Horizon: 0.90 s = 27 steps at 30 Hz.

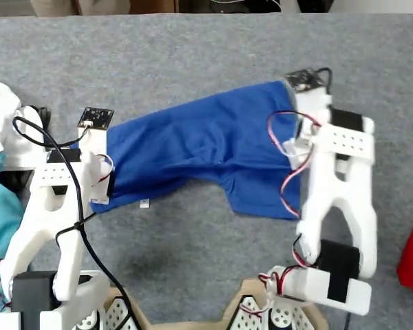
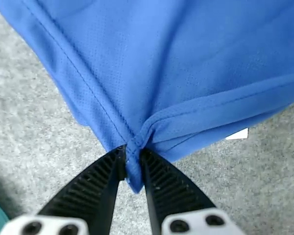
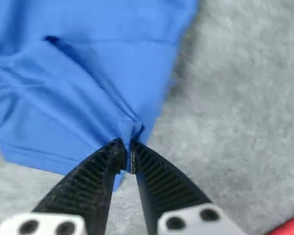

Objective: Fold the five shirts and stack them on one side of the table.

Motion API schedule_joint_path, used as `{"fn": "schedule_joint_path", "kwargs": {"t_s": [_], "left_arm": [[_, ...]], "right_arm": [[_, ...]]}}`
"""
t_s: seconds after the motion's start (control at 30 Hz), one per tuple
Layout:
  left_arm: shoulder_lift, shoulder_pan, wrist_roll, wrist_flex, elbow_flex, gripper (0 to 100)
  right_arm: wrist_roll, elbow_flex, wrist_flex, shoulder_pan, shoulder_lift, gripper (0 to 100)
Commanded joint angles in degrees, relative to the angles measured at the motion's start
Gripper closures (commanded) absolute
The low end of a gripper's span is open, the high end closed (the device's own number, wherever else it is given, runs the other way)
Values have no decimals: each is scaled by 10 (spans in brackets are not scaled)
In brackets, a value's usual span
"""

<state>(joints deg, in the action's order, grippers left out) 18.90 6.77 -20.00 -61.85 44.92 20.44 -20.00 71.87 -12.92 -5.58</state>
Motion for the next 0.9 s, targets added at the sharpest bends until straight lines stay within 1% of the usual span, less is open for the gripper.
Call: {"fn": "schedule_joint_path", "kwargs": {"t_s": [0.0, 0.13, 0.5, 0.7, 0.87], "left_arm": [[7, -4, -33, -2, -6, 981], [7, -2, -54, -3, -6, 981], [2, -2, -52, 3, -13, 981], [1, 28, -52, 3, -50, 981], [1, 25, -53, 3, -44, 981]], "right_arm": [[17, -4, -11, -40, -15, 994], [18, -4, -12, -54, 8, 994], [69, -41, -11, -50, 20, 994], [87, -77, -14, -50, 20, 994], [107, -87, -16, -54, 22, 994]]}}
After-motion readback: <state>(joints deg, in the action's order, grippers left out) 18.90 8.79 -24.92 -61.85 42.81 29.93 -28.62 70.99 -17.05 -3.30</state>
